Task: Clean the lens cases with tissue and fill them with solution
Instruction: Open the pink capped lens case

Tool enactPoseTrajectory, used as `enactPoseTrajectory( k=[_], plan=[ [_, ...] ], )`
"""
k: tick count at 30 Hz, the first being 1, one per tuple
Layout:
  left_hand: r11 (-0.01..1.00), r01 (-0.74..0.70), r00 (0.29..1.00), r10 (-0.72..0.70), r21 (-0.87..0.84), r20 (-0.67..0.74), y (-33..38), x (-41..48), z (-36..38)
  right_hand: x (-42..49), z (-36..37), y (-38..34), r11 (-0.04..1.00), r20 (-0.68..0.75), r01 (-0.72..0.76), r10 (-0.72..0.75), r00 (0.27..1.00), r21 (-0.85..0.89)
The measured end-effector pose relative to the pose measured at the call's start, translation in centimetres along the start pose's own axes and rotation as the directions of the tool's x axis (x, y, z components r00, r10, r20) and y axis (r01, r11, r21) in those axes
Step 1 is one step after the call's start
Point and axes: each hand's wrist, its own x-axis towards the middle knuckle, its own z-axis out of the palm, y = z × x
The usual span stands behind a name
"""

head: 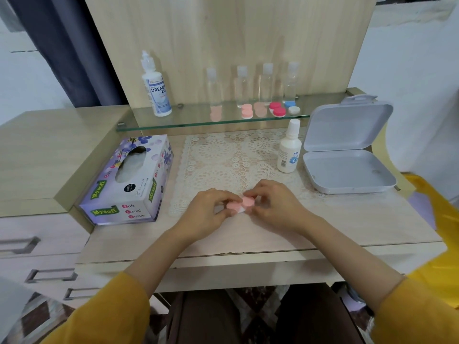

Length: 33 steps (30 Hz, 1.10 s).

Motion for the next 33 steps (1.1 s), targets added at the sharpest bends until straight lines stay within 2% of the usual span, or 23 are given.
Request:
enactPoseTrajectory(
  k=[6,10,14,20,25,30,33],
  plan=[
    [0.994,0.065,0.997,-0.068,-0.084,-0.038,0.3,-0.4,0.5,-0.4,0.9,0.2,0.999,-0.042,0.020,-0.019,0.999,0.042],
    [0.998,0.058,0.990,-0.058,0.003,-0.129,0.3,-0.7,1.2,-0.6,1.7,0.5,0.997,-0.109,0.049,-0.042,0.993,0.065],
    [0.997,0.035,0.988,-0.025,0.065,-0.153,0.4,-0.6,1.9,-0.7,1.9,0.7,0.996,-0.133,0.072,-0.064,0.989,0.056],
    [0.987,0.158,0.960,-0.161,-0.029,-0.229,0.5,-0.2,1.9,-0.7,2.0,0.8,0.995,-0.131,0.097,-0.092,0.987,0.033],
    [0.968,0.090,0.983,-0.124,-0.236,-0.134,0.6,-0.7,1.7,-0.6,2.1,0.9,0.995,-0.149,0.093,-0.085,0.985,0.047],
    [0.984,0.080,0.967,-0.116,-0.162,-0.227,0.3,-0.5,1.8,-0.5,2.2,1.1,0.994,-0.151,0.082,-0.071,0.986,0.071],
    [0.992,0.026,0.977,-0.051,-0.122,-0.206,0.3,-0.7,1.8,-0.5,2.3,1.0,0.993,-0.154,0.081,-0.068,0.986,0.081]
  ],
)
